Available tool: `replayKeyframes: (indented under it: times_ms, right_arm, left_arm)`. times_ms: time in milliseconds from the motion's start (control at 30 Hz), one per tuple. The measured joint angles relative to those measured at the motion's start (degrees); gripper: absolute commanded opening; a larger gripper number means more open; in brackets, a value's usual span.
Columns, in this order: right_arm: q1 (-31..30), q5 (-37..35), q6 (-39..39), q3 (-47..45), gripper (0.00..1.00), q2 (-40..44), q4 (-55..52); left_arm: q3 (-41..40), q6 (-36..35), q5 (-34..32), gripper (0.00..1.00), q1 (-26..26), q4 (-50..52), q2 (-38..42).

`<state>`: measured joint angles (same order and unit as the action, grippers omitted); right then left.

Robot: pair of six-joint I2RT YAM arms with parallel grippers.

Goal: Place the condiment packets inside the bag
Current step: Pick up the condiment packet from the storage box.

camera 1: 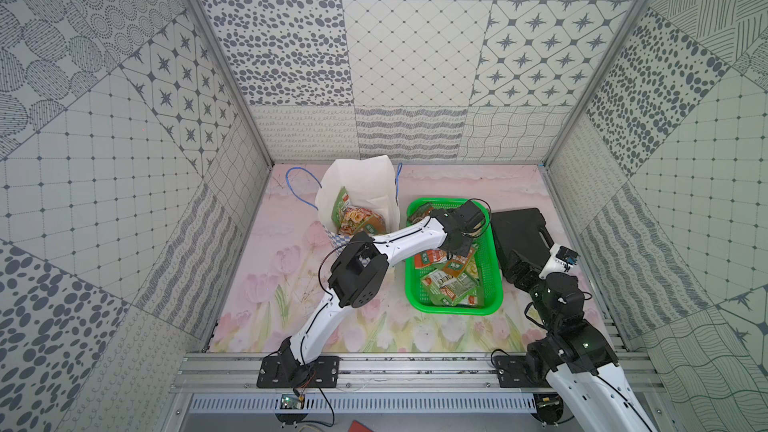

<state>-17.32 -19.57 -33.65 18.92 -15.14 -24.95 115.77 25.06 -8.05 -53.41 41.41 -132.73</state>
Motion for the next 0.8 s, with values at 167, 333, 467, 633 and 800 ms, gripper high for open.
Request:
replayKeyframes:
  times_ms: [167, 333, 467, 633, 800]
  right_arm:
    - [0.0, 1.6, -0.7, -1.6, 0.97, -0.2, 0.4]
    - [0.0, 2.3, -0.6, -1.8, 0.97, -0.2, 0.7]
    - [0.0, 2.6, -0.4, -1.9, 0.97, -0.2, 1.3]
    - [0.0, 4.0, -0.5, -3.5, 0.97, -0.2, 3.4]
    - [0.0, 5.1, -0.6, -4.7, 0.97, -0.2, 4.6]
  left_arm:
    - [-1.7, -1.6, -3.3, 0.00, -3.0, 0.9, 5.4]
    - [-4.3, -2.9, -6.0, 0.00, -5.4, 0.9, 11.8]
    - [-7.3, -3.3, -7.3, 0.00, -5.9, 0.3, 16.9]
    - [-8.9, -3.7, -7.5, 0.00, -6.1, 0.0, 22.1]
    - [-9.1, -4.0, -7.5, 0.00, -6.1, -0.4, 27.3]
